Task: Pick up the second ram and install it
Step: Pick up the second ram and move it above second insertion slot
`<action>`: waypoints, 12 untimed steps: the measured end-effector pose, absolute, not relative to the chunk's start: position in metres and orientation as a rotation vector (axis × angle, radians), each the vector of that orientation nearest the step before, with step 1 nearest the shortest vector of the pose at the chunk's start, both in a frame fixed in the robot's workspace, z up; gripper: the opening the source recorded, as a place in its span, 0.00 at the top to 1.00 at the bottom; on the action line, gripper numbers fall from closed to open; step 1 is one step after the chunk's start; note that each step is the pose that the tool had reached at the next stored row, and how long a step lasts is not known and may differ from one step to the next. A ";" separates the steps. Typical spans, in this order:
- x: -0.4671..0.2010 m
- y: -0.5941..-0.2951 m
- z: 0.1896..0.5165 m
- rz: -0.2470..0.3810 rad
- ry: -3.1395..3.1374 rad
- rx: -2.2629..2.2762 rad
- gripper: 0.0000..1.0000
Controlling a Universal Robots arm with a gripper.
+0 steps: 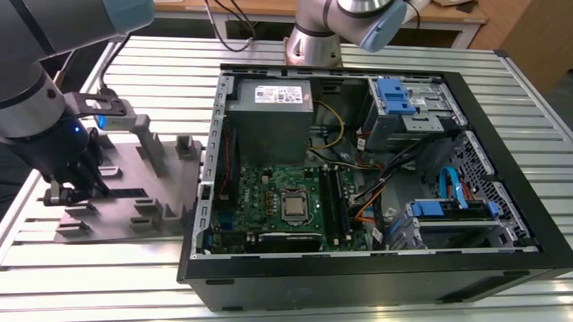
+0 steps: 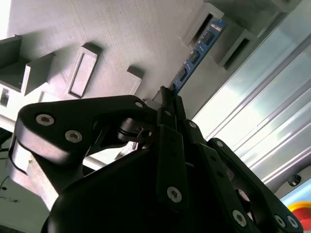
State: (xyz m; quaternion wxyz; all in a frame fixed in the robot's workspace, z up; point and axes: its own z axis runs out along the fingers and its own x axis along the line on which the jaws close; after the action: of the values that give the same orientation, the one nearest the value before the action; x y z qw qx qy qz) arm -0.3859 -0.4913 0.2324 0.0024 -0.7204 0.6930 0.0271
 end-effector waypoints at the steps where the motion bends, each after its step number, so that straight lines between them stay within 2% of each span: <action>1: -0.386 -0.491 0.234 0.085 2.174 -2.260 0.86; 12: -0.386 -0.491 0.251 0.085 2.174 -2.260 0.86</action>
State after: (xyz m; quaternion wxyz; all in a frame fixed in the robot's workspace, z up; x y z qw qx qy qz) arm -0.3859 -0.4913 0.2510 0.0024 -0.7204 0.6930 0.0271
